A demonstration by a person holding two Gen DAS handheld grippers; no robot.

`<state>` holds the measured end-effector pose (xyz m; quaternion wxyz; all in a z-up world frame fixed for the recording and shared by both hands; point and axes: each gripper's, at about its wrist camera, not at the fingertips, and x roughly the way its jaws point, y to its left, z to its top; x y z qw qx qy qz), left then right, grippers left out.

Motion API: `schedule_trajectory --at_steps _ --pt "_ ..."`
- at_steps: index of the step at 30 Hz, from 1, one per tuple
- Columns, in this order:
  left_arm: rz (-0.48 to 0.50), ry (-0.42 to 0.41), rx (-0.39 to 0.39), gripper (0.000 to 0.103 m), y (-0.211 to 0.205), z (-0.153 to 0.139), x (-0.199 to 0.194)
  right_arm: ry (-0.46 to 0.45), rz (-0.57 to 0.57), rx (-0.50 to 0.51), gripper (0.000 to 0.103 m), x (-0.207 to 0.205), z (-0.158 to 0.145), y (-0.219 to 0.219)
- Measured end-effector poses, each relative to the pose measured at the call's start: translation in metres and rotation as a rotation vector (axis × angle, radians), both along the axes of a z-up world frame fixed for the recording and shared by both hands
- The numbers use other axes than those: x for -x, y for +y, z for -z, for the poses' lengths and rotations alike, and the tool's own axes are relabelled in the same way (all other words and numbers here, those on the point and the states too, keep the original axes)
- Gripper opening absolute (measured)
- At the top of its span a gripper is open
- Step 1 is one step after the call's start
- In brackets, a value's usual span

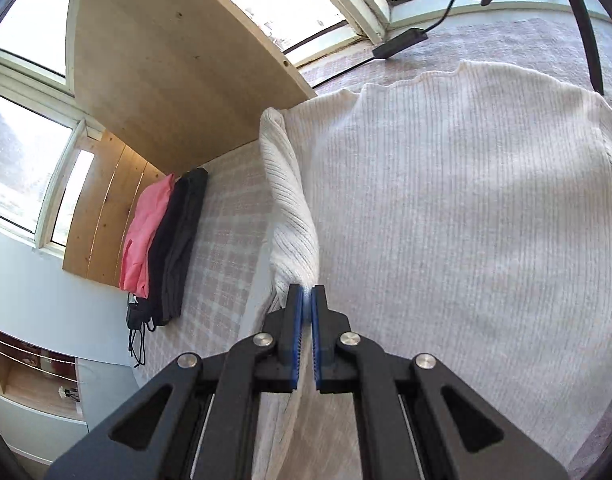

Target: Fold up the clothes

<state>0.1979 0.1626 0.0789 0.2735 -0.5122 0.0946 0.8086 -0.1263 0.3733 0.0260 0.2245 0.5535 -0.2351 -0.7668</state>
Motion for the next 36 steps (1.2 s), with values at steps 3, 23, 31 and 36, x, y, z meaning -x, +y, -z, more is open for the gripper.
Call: schedule_trajectory --at_steps 3,23,31,36 --pt "0.039 -0.088 -0.007 0.0 0.01 0.021 -0.002 -0.041 -0.027 -0.064 0.007 0.003 0.021 0.004" --pt "-0.091 -0.081 0.044 0.025 -0.011 0.041 0.02 0.09 -0.285 -0.302 0.008 0.043 0.009 -0.066" --pt "-0.091 -0.111 0.022 0.026 -0.017 0.039 0.021 0.049 -0.236 -0.328 0.018 0.057 0.004 -0.035" --pt "-0.12 -0.106 -0.044 0.025 -0.026 0.019 0.024 0.262 -0.237 -0.321 0.019 0.023 -0.036 -0.045"
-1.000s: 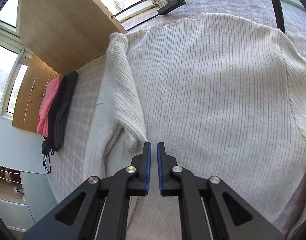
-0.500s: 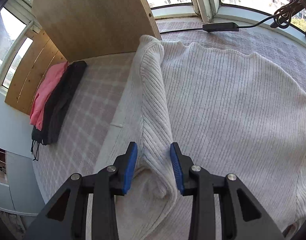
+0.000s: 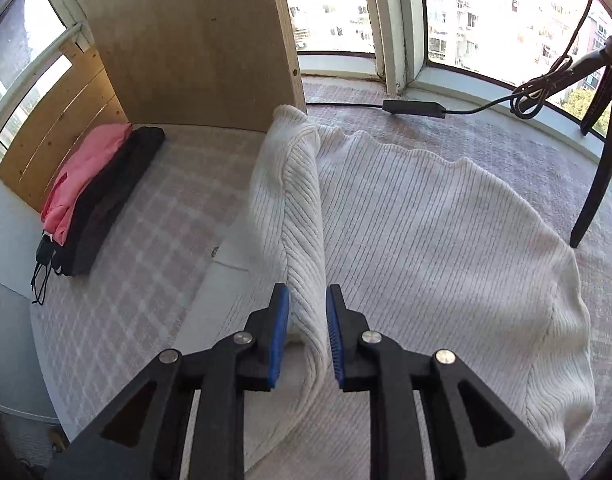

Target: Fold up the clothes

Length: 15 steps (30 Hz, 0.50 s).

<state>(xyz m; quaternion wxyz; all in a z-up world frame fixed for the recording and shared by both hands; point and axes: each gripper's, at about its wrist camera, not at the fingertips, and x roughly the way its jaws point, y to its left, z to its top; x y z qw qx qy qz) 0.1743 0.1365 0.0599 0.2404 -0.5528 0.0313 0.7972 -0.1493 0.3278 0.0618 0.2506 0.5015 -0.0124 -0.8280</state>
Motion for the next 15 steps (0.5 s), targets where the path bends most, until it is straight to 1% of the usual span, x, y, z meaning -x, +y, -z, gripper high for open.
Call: schedule_trajectory --at_steps 1,3,5,8,9,11,13,15 --pt "-0.008 0.006 -0.015 0.025 -0.001 -0.002 0.002 -0.011 -0.042 0.026 0.019 -0.003 0.001 -0.005" --pt "-0.011 0.005 -0.027 0.025 0.001 -0.001 0.008 -0.046 -0.083 0.005 0.019 -0.006 0.013 -0.018" --pt "0.023 -0.028 -0.008 0.025 0.011 0.012 0.011 -0.07 -0.088 -0.03 0.019 -0.003 0.028 -0.027" --pt "0.099 -0.016 0.002 0.03 0.021 0.018 -0.001 -0.103 -0.07 -0.042 0.019 0.004 0.046 -0.031" --pt "0.114 -0.025 0.007 0.03 0.022 0.016 -0.005 -0.113 -0.058 -0.02 0.019 0.003 0.043 -0.026" --pt "0.117 -0.033 0.006 0.03 0.016 0.006 -0.009 -0.135 -0.028 0.054 0.019 -0.001 0.027 -0.009" --pt "0.078 -0.036 -0.025 0.03 0.004 -0.004 -0.008 -0.113 -0.033 0.101 0.019 -0.016 0.005 0.009" --pt "0.022 -0.02 -0.046 0.03 -0.005 -0.011 -0.005 -0.087 -0.036 0.163 0.019 -0.038 -0.019 0.032"
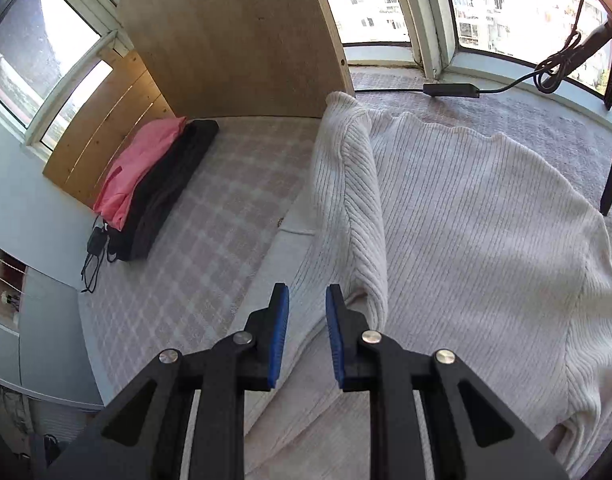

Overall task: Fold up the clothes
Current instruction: 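Move the right gripper to the other sleeve cuff and grasp it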

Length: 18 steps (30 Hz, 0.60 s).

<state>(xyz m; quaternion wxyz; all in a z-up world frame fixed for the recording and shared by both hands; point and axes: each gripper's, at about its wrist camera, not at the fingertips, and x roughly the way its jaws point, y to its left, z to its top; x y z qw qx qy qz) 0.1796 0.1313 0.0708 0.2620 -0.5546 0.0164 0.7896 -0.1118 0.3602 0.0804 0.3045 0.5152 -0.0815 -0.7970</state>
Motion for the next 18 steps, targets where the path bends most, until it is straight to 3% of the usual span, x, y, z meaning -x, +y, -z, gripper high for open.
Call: schedule_trajectory --at_steps 3,5,8,13,16,18 --pt "-0.031 0.012 -0.024 0.03 0.003 0.003 0.009 -0.009 0.033 0.068 0.025 -0.033 -0.021 0.042" --pt "-0.025 0.016 -0.015 0.032 0.012 0.009 0.015 -0.032 0.08 0.022 0.029 -0.057 -0.018 0.065" --pt "-0.018 0.044 0.107 0.034 0.025 0.024 0.026 -0.046 0.158 -0.106 0.029 -0.103 0.007 0.09" --pt "-0.12 -0.036 0.054 0.041 -0.001 0.036 0.051 -0.166 0.233 -0.119 0.029 -0.178 0.056 0.111" --pt "-0.081 -0.043 0.085 0.042 0.002 0.042 0.056 -0.17 0.227 -0.163 0.029 -0.209 0.07 0.104" --pt "-0.029 0.006 0.134 0.043 0.01 0.038 0.051 -0.151 0.198 -0.217 0.029 -0.221 0.073 0.094"
